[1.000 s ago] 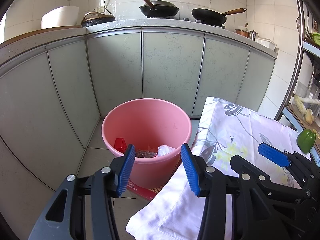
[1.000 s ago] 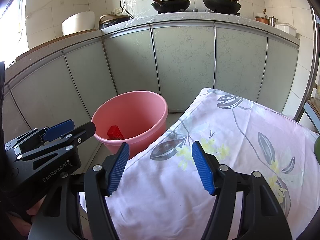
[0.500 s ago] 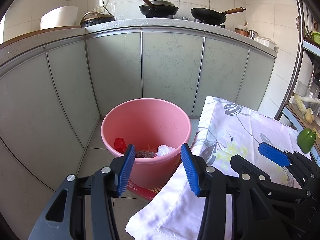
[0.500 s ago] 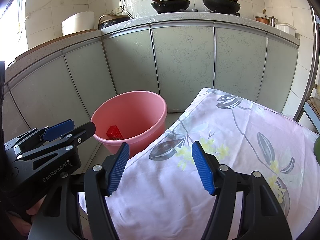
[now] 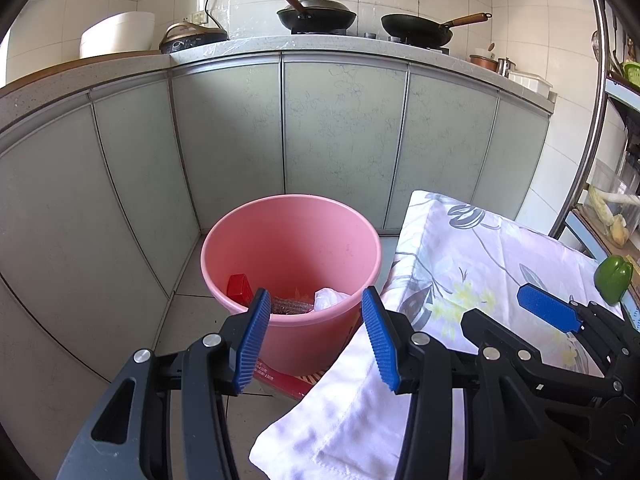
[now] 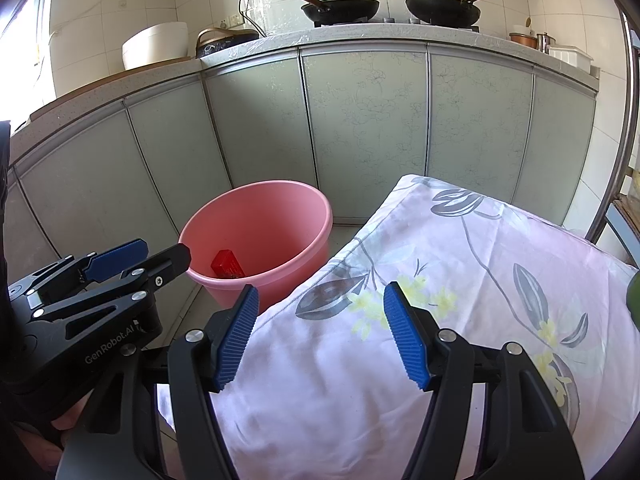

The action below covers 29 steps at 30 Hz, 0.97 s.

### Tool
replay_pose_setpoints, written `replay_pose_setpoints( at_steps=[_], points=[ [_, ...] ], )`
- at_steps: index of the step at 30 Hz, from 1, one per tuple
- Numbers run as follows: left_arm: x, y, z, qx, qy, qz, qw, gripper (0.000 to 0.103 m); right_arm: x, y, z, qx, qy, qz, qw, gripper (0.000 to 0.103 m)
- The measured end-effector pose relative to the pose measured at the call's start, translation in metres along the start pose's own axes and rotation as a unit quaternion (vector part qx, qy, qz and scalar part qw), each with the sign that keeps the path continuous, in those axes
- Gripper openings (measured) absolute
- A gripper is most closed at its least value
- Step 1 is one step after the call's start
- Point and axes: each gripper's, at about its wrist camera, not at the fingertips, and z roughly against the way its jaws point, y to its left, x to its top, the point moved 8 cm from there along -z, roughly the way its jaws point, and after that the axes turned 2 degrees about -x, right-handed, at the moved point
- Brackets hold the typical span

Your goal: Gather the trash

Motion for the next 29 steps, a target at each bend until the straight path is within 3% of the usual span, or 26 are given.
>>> replay_pose_setpoints(
  at_steps=[29],
  points=[
    [-0.0052,-0.0029,-0.0098,0.0,0.012,-0.012,0.9999,0.047,-0.0047,-0.0059,-0.0023,-0.001,0.008,-0.005,1.0,0.066]
  ],
)
